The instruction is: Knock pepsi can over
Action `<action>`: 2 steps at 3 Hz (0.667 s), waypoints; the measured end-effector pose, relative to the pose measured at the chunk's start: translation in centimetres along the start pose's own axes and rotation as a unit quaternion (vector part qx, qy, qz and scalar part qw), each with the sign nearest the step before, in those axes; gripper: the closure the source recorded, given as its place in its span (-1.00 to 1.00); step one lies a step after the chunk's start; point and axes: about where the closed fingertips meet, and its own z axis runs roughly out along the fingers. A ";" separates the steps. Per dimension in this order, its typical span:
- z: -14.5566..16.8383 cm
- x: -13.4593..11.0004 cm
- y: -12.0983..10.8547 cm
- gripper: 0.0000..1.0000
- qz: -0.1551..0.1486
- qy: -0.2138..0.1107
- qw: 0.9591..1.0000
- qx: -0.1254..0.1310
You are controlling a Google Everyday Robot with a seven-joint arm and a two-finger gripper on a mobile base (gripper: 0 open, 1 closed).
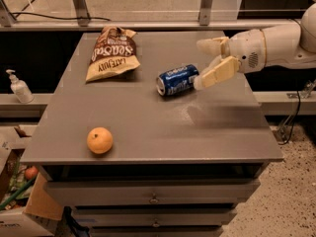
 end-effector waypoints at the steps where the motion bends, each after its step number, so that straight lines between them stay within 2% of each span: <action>1: -0.9 0.1 0.8 -1.00 -0.002 -0.004 1.000 0.000; 2: -2.7 0.9 0.4 -1.00 -0.004 0.001 1.000 0.019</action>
Offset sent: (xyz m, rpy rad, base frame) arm -0.0089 -0.0614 -0.0022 -0.0312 -0.0370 -0.0918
